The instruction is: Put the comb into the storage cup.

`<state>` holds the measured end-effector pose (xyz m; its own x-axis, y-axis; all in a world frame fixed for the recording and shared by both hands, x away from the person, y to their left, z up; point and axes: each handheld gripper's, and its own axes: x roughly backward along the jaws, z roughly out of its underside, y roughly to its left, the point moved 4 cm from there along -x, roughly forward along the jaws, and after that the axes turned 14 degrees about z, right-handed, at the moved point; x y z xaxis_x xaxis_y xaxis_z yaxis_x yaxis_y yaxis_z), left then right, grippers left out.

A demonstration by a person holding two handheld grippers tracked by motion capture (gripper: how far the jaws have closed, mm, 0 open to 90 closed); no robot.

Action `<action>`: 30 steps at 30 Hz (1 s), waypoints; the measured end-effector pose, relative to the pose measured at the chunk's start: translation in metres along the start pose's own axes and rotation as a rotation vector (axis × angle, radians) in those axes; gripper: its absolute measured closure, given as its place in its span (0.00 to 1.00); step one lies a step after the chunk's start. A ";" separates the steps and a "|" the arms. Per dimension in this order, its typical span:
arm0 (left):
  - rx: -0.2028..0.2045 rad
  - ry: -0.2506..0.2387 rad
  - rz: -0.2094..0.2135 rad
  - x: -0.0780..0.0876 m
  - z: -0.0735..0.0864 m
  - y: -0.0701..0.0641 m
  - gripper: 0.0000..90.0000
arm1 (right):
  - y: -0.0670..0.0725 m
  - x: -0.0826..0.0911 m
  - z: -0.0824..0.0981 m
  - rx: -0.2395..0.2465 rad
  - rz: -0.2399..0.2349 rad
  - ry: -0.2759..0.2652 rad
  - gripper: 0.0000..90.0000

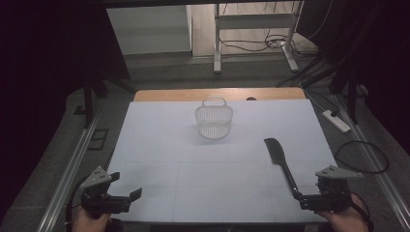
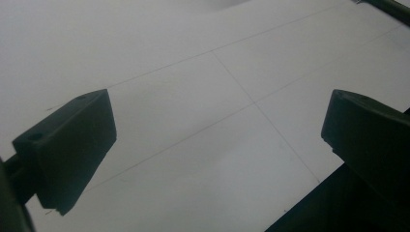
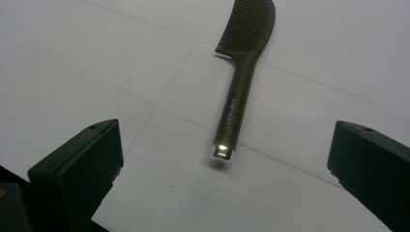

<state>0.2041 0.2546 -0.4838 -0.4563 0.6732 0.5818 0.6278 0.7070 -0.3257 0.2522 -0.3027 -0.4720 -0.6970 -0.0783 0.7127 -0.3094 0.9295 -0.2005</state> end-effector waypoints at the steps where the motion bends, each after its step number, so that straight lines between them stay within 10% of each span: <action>1: 0.000 0.000 0.000 0.000 0.000 0.000 0.00 | 0.000 0.000 0.000 0.000 0.000 0.000 0.00; 30: 0.022 -0.004 0.013 0.000 0.000 0.002 0.00 | 0.001 -0.002 -0.002 0.007 -0.029 0.023 0.00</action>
<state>0.2056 0.2564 -0.4847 -0.4511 0.6833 0.5742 0.6199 0.7027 -0.3492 0.2548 -0.3010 -0.4725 -0.6729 -0.0972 0.7333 -0.3343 0.9243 -0.1842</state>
